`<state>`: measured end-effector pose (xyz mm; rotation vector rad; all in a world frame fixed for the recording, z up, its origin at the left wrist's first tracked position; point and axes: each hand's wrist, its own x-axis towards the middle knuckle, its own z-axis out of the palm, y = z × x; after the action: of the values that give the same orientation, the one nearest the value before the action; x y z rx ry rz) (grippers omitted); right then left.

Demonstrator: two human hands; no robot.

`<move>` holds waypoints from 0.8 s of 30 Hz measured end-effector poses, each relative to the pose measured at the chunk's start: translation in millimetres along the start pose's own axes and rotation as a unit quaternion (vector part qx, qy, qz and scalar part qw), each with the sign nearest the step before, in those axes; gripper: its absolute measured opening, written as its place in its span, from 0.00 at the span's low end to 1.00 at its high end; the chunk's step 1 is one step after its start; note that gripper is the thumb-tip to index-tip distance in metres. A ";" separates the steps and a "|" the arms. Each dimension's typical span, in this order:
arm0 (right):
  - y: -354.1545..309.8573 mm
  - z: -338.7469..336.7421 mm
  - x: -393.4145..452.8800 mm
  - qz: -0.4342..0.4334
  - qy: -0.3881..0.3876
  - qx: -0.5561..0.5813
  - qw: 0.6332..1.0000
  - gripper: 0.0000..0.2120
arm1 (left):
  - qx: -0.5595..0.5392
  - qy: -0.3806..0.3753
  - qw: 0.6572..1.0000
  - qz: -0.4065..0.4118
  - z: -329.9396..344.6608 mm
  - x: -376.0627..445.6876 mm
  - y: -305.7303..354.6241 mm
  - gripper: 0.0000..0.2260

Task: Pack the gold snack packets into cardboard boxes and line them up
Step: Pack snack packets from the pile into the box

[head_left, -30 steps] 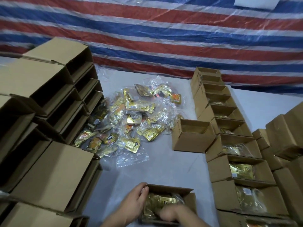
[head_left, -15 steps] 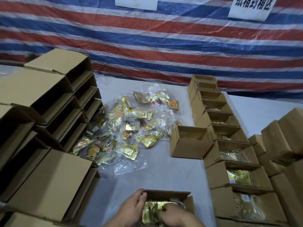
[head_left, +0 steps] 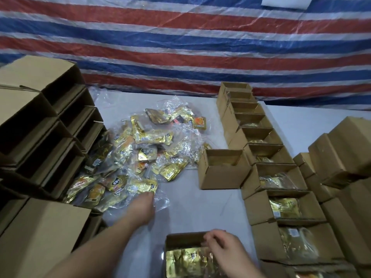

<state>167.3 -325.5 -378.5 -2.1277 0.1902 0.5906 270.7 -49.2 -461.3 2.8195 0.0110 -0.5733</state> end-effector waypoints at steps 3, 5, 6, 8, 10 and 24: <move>6.1 -18.4 5.7 -0.009 0.088 0.052 0.995 0.11 | 0.170 -0.014 0.985 0.034 -11.2 40.6 -6.3 0.21; 5.9 -27.9 11.7 0.003 0.103 0.069 0.992 0.08 | 0.218 -0.022 0.975 0.038 -13.1 57.7 -9.0 0.27; 6.5 -31.5 15.5 0.009 0.102 0.073 0.992 0.07 | 0.235 -0.032 0.971 0.036 -12.3 62.6 -9.8 0.29; 7.0 -36.8 23.3 0.006 0.105 0.069 0.992 0.08 | 0.262 -0.047 0.963 0.033 -8.7 68.7 -9.4 0.34; 7.6 -38.9 29.3 0.002 0.113 0.081 0.990 0.09 | 0.281 -0.042 0.958 0.033 -7.7 73.1 -8.3 0.35; 3.8 -39.0 33.1 0.049 0.112 0.149 0.981 0.10 | -0.012 0.054 0.998 -0.040 -30.0 64.7 9.0 0.17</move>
<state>208.2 -356.5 -378.1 -1.8957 0.4807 0.3521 342.3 -53.1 -457.3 2.8340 0.1509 -0.4331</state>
